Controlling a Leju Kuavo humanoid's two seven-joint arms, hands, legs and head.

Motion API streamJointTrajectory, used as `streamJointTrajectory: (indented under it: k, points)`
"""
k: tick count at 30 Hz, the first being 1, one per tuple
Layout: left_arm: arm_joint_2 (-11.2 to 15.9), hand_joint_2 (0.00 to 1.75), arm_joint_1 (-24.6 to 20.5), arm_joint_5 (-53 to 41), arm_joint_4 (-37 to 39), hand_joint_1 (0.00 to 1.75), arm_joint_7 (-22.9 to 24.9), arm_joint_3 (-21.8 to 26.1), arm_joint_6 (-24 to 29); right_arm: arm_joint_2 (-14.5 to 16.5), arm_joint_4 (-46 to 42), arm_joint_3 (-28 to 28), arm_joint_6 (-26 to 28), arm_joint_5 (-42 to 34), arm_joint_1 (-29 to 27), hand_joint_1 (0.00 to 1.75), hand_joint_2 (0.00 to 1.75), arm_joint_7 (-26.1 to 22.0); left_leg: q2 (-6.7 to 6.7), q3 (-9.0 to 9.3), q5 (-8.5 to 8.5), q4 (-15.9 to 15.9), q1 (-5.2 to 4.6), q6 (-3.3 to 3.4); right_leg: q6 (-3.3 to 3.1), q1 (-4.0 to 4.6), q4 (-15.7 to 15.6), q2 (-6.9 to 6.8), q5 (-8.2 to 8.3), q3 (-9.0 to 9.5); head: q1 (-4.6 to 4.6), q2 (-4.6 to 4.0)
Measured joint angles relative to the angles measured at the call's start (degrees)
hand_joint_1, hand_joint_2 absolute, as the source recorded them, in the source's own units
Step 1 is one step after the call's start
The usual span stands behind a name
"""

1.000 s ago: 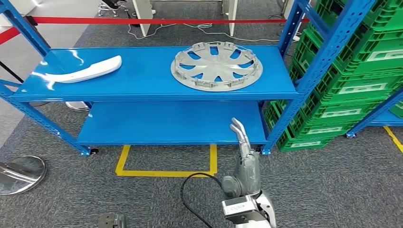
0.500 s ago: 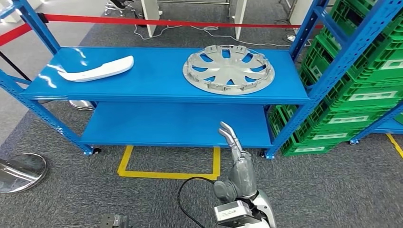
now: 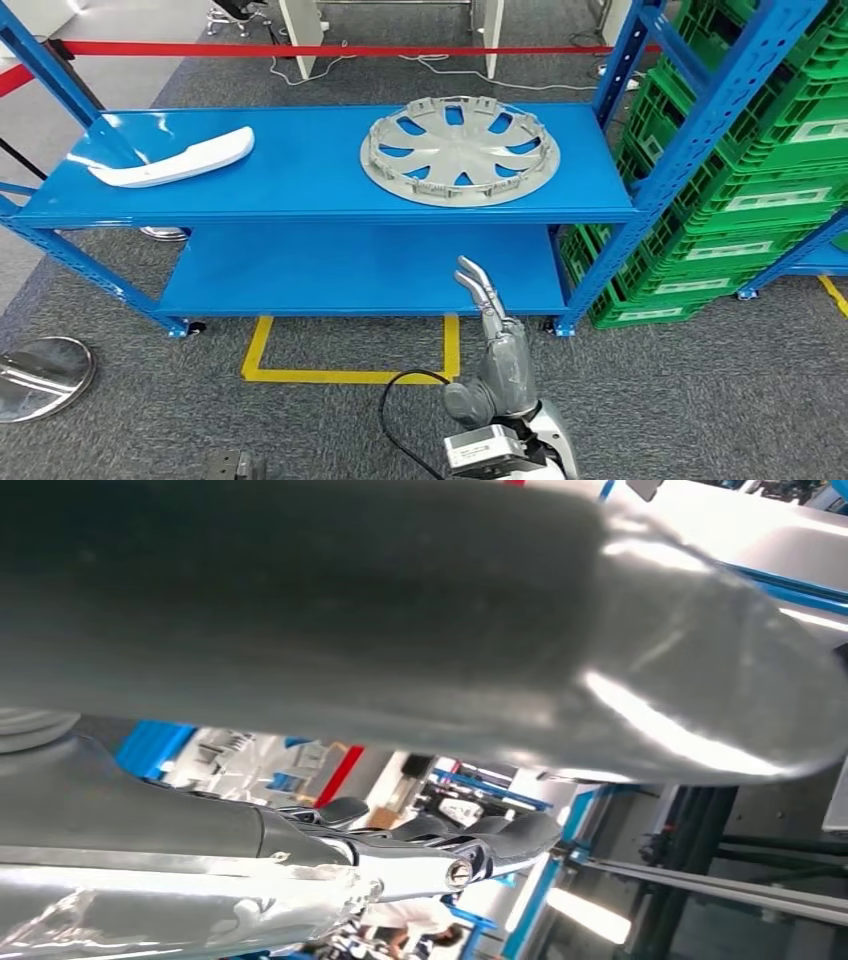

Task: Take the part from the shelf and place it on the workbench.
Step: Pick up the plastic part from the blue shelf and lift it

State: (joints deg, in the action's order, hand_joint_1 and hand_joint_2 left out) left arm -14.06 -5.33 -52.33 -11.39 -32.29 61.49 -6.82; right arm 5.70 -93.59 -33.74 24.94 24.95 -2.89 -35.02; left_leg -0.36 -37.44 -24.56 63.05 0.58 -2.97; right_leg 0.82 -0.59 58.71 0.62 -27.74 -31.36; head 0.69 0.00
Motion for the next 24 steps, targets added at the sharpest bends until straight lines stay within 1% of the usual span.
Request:
streamJointTrajectory:
  k: [1, 2, 3, 5, 6, 7, 8, 9, 10, 11, 12, 13, 14, 15, 16, 17, 18, 20, 21, 22, 23, 24]
  points:
    - [-0.01, 0.0, -0.08, 0.0, 0.0, 0.0, 0.04, 0.15, -0.09, -0.01, -0.01, -0.01, 0.03, 0.03, 0.0, 0.0, 0.0, 0.01, 0.08, 1.25, 0.98, -2.89, 0.02, 0.21, 0.31, 0.14, 0.07, 0.04, -0.39, 0.14, -0.09, 0.0]
    - [-0.04, 0.0, -0.14, 0.01, 0.0, 0.0, 0.05, 0.28, -0.16, -0.02, -0.01, -0.01, 0.05, 0.06, 0.0, 0.0, 0.0, 0.01, 0.14, 2.0, 1.11, -4.59, 0.01, 0.47, 0.59, 0.31, 0.08, 0.06, -0.71, 0.16, -0.1, 0.0]
    - [-0.07, 0.0, -0.19, 0.01, 0.0, 0.0, 0.06, 0.34, -0.2, -0.04, -0.02, -0.01, 0.06, 0.08, 0.0, 0.0, 0.0, 0.02, 0.09, 2.27, 0.61, -5.13, -0.06, 0.83, 0.8, 0.43, 0.02, 0.05, -0.92, 0.17, -0.07, 0.0]
    - [-0.08, 0.0, -0.16, 0.02, 0.0, 0.0, 0.08, 0.43, -0.22, -0.09, -0.04, -0.01, 0.07, 0.12, 0.01, 0.0, 0.0, 0.03, -0.02, 2.35, 0.3, -5.32, 0.01, 1.68, 1.2, 0.36, 0.03, -0.05, -1.29, 0.38, 0.15, 0.0]
    - [-0.09, 0.0, -0.15, 0.02, 0.0, 0.0, 0.08, 0.46, -0.22, -0.11, -0.05, -0.01, 0.08, 0.14, 0.01, 0.0, 0.0, 0.03, -0.05, 2.45, 0.23, -5.34, 0.05, 2.06, 1.44, 0.31, 0.85, -0.11, -1.91, 0.13, 0.27, 0.0]
    - [-0.09, 0.0, -0.17, 0.02, 0.0, 0.0, 0.08, 0.49, -0.21, -0.13, -0.07, -0.01, 0.08, 0.16, 0.02, 0.0, 0.0, 0.03, -0.04, 2.56, 0.17, -5.38, 0.12, 2.4, 1.67, 0.27, 2.86, -0.15, -3.1, -0.75, 0.38, 0.0]
    - [-0.1, 0.0, -0.19, 0.0, 0.0, 0.0, 0.08, 0.5, -0.12, -0.15, -0.09, -0.01, 0.09, 0.18, 0.01, 0.0, 0.0, 0.03, -0.04, 2.64, 0.08, -5.39, 0.11, 2.67, 1.85, 0.26, 6.03, -0.18, -4.73, -2.33, 0.52, 0.0]
    - [-0.1, 0.0, -0.2, -0.08, 0.0, 0.0, 0.1, 0.51, 0.11, -0.17, -0.09, -0.01, 0.09, 0.18, 0.01, 0.0, 0.0, 0.03, -0.03, 2.7, -0.02, -5.39, 0.05, 2.87, 1.94, 0.26, 9.98, -0.2, -6.49, -4.48, 0.6, -0.01]
    - [-0.1, 0.0, -0.2, -0.19, 0.0, 0.0, 0.15, 0.52, 0.42, -0.18, -0.09, -0.01, 0.1, 0.18, -0.01, 0.0, 0.0, 0.03, -0.03, 2.76, -0.13, -5.38, -0.01, 3.01, 1.98, 0.26, 13.73, -0.2, -7.82, -6.66, 0.62, -0.01]
    - [-0.1, 0.0, -0.2, -0.31, 0.0, 0.0, 0.2, 0.52, 0.76, -0.2, -0.09, -0.01, 0.12, 0.18, -0.03, 0.0, 0.0, 0.03, -0.04, 2.88, -0.27, -5.37, -0.07, 3.11, 1.96, 0.27, 16.09, -0.2, -8.16, -8.27, 0.62, 0.0]
    - [-0.1, 0.0, -0.2, -0.43, 0.0, 0.0, 0.26, 0.52, 1.02, -0.21, -0.09, -0.02, 0.13, 0.18, -0.05, 0.0, 0.0, 0.03, -0.1, 3.1, -0.44, -5.37, -0.11, 3.13, 1.87, 0.27, 16.46, -0.19, -7.32, -8.93, 0.62, -0.01]
    - [-0.11, 0.0, -0.2, -0.48, 0.0, 0.0, 0.28, 0.52, 1.06, -0.21, -0.09, -0.02, 0.14, 0.19, -0.07, 0.0, 0.0, 0.03, -0.19, 3.42, -0.67, -5.37, -0.13, 3.08, 1.72, 0.27, 14.62, -0.19, -5.4, -8.49, 0.62, -0.01]
    - [-0.14, 0.0, -0.19, -0.45, 0.0, 0.0, 0.27, 0.53, 0.8, -0.22, -0.09, -0.03, 0.15, 0.2, -0.07, 0.0, 0.0, 0.04, -0.28, 3.8, -0.95, -5.37, -0.13, 2.96, 1.54, 0.27, 11.14, -0.2, -2.86, -7.18, 0.63, -0.01]
    - [-0.15, 0.0, -0.2, -0.29, 0.0, 0.0, 0.2, 0.54, 0.17, -0.22, -0.09, -0.05, 0.16, 0.22, -0.06, 0.0, 0.0, 0.04, -0.36, 4.15, -1.25, -5.34, -0.2, 2.74, 1.36, 0.29, 7.23, -0.21, -0.69, -5.57, 0.64, -0.01]
    - [-0.16, 0.0, -0.21, -0.12, 0.0, 0.0, 0.1, 0.57, -0.65, -0.23, -0.09, -0.09, 0.18, 0.24, -0.05, 0.0, 0.0, 0.05, -0.43, 4.39, -1.52, -5.27, -0.31, 2.47, 1.19, 0.31, 4.03, -0.2, 0.74, -4.17, 0.64, 0.0]
    - [-0.16, 0.0, -0.22, 0.08, 0.0, 0.0, -0.02, 0.6, -1.5, -0.23, -0.09, -0.14, 0.21, 0.26, -0.04, 0.0, 0.0, 0.07, -0.47, 4.47, -1.82, -5.3, -0.39, 2.15, 1.0, 0.36, 2.0, -0.17, 1.27, -3.3, 0.61, 0.0]
    - [-0.15, 0.0, -0.23, 0.25, 0.0, 0.0, -0.11, 0.63, -2.16, -0.24, -0.09, -0.19, 0.24, 0.28, -0.04, 0.0, 0.0, 0.08, -0.49, 4.5, -2.16, -5.37, -0.42, 1.79, 0.74, 0.47, 1.2, -0.1, 1.01, -2.96, 0.59, 0.0]
    - [-0.14, 0.0, -0.26, 0.4, -0.01, 0.0, -0.16, 0.65, -2.6, -0.24, -0.09, -0.26, 0.27, 0.33, -0.07, 0.0, 0.0, 0.1, -0.44, 4.76, -2.71, -5.55, -0.26, 1.09, 0.05, 0.51, 0.88, 0.05, 0.67, -2.6, 0.56, -0.01]
    - [-0.14, 0.0, -0.28, 0.46, -0.01, 0.0, -0.15, 0.65, -2.47, -0.24, -0.1, -0.3, 0.29, 0.37, -0.08, 0.0, 0.0, 0.09, -0.39, 4.79, -3.1, -5.05, -0.21, 0.75, -0.29, 0.43, 0.7, 0.04, 0.66, -2.17, 0.48, -0.02]
    - [-0.14, 0.0, -0.29, 0.5, -0.02, 0.0, -0.14, 0.65, -2.2, -0.24, -0.1, -0.34, 0.3, 0.41, -0.08, 0.0, 0.0, 0.09, -0.34, 4.25, -3.82, -3.57, -0.19, 0.45, -0.59, 0.31, 0.51, -0.03, 0.73, -1.62, 0.33, -0.02]
    - [-0.13, 0.0, -0.29, 0.52, -0.02, 0.0, -0.12, 0.65, -1.84, -0.24, -0.11, -0.38, 0.31, 0.44, -0.09, 0.0, 0.0, 0.08, -0.3, 2.92, -5.02, -0.88, -0.17, 0.19, -0.81, 0.2, 0.37, -0.13, 0.68, -1.08, 0.18, -0.02]
    - [-0.13, 0.0, -0.27, 0.52, -0.02, 0.0, -0.07, 0.66, -1.51, -0.25, -0.11, -0.41, 0.33, 0.46, -0.07, 0.0, 0.0, 0.07, -0.28, 0.82, -6.47, 2.72, -0.18, -0.02, -1.01, 0.2, 0.32, -0.22, 0.49, -0.7, 0.04, -0.02]
